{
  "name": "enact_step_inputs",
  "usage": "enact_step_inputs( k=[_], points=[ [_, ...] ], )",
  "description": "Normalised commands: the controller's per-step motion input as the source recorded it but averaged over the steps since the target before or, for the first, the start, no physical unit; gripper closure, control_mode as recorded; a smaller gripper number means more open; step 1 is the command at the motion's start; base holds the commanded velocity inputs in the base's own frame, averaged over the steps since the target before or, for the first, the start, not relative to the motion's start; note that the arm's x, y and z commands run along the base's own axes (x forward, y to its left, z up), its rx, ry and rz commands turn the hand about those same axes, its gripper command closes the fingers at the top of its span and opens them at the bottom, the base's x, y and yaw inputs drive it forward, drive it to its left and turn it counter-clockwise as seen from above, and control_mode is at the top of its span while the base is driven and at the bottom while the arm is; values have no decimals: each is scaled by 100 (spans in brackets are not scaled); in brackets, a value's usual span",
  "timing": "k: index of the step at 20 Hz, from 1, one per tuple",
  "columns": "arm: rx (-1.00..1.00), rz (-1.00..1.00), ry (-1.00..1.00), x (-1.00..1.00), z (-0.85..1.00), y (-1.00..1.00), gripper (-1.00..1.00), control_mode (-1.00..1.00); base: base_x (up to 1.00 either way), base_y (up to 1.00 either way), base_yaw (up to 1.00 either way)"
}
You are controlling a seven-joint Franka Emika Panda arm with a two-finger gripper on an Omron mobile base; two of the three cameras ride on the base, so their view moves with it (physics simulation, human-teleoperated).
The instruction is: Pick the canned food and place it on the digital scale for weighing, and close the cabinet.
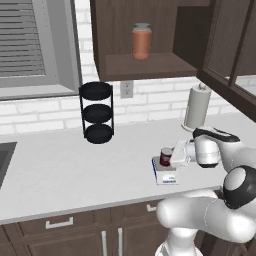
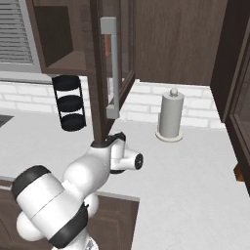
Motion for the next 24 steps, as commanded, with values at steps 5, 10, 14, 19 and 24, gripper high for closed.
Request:
enact_step_inputs(
  k=[5, 10, 14, 19, 24],
  points=[
    [0, 0, 0, 9, -29, 0, 100, -100, 0, 0, 0],
    [0, 0, -5, -16, -18, 0, 100, -100, 0, 0, 0],
    [-1, 0, 0, -27, -2, 12, 100, -100, 0, 0, 0],
    [0, 0, 0, 0, 0, 6, 100, -100, 0, 0, 0],
    [0, 0, 0, 0, -3, 15, -100, -100, 0, 0, 0]
  ],
)
